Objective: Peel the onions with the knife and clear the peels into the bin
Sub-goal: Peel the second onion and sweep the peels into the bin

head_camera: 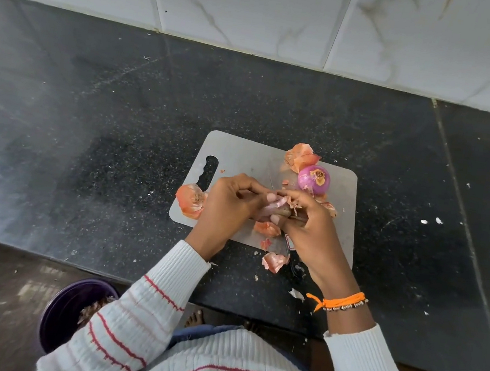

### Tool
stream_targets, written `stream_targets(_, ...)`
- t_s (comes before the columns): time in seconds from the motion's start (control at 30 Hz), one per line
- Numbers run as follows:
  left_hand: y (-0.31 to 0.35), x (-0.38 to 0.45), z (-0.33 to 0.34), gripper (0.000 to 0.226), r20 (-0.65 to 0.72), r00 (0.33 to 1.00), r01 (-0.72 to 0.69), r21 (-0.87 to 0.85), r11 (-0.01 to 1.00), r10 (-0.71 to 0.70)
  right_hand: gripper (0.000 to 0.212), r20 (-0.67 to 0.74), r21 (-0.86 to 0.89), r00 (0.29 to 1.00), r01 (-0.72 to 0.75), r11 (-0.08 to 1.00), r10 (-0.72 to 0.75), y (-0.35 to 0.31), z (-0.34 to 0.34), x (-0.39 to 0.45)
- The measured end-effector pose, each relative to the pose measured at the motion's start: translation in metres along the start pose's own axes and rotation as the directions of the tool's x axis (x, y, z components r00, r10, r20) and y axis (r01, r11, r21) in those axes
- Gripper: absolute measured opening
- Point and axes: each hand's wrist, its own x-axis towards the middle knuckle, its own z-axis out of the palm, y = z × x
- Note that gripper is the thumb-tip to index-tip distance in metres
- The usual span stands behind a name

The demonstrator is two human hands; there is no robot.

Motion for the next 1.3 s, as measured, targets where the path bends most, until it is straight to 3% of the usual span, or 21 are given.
stream_targets(0.07, 0.002, 0.001, 0.000, 0.009, -0.025, 0.999, 0.024, -0.035, 0.999, -0.025, 0.038, 0.040, 0.097, 0.999, -0.021, 0.995, 0.017, 0.001, -0.001, -0.002)
stream_targets(0.17, 0.000, 0.001, 0.001, 0.012, -0.055, 0.997, 0.054, -0.087, 0.995, -0.059, 0.037, 0.129, 0.379, 0.990, -0.105, 0.920, 0.059, -0.001, 0.000, -0.007)
stream_targets(0.27, -0.002, 0.001, 0.006, 0.011, -0.124, 0.992, 0.006, 0.002, 1.000, -0.006, 0.036, 0.157, 0.535, 0.983, -0.165, 0.829, 0.094, -0.004, 0.003, -0.010)
stream_targets(0.43, -0.007, 0.001, 0.014, 0.007, -0.160, 0.981, -0.066, 0.236, 0.970, 0.105, 0.041, -0.018, 0.345, 0.997, -0.063, 0.936, 0.074, 0.000, 0.013, -0.010)
stream_targets(0.53, -0.012, 0.006, 0.012, 0.007, -0.205, 0.974, -0.045, 0.253, 0.966, 0.099, 0.049, -0.079, 0.202, 0.997, -0.004, 0.979, 0.021, 0.004, 0.008, -0.010)
stream_targets(0.63, -0.019, 0.013, 0.007, 0.009, -0.211, 0.977, 0.016, 0.260, 0.966, 0.041, 0.056, -0.152, 0.170, 0.988, -0.003, 0.985, 0.029, 0.006, 0.003, -0.010)
stream_targets(0.73, -0.020, 0.013, 0.006, 0.016, -0.141, 0.990, 0.024, 0.357, 0.934, 0.028, 0.058, -0.190, 0.116, 0.981, -0.006, 0.993, 0.029, 0.005, 0.001, -0.011)
stream_targets(0.8, -0.013, 0.009, 0.007, 0.024, -0.031, 0.999, -0.005, 0.300, 0.954, 0.015, 0.058, -0.209, 0.067, 0.977, -0.016, 0.998, 0.029, 0.007, 0.000, -0.011)
stream_targets(0.9, 0.001, 0.001, 0.012, 0.028, 0.220, 0.974, 0.079, -0.124, 0.989, -0.050, 0.057, -0.207, 0.003, 0.978, -0.013, 1.000, 0.014, 0.007, -0.003, -0.011)
stream_targets(0.93, 0.003, -0.001, 0.014, 0.032, 0.254, 0.967, 0.070, -0.163, 0.984, -0.027, 0.056, -0.197, 0.002, 0.980, -0.008, 1.000, 0.009, 0.007, -0.004, -0.011)
stream_targets(1.03, 0.000, 0.000, 0.017, 0.034, 0.174, 0.981, -0.086, -0.027, 0.996, 0.089, 0.052, -0.170, -0.021, 0.985, -0.014, 1.000, 0.010, 0.008, -0.006, -0.012)
stream_targets(1.17, -0.004, 0.005, 0.013, 0.023, 0.052, 0.987, -0.154, 0.077, 0.985, 0.151, 0.055, -0.091, -0.058, 0.995, -0.040, 0.998, 0.034, 0.009, -0.009, -0.011)
stream_targets(1.3, -0.006, 0.005, 0.012, 0.018, 0.056, 0.979, -0.206, 0.266, 0.942, 0.198, 0.058, -0.010, -0.116, 0.999, -0.043, 0.992, 0.042, 0.004, -0.013, -0.012)
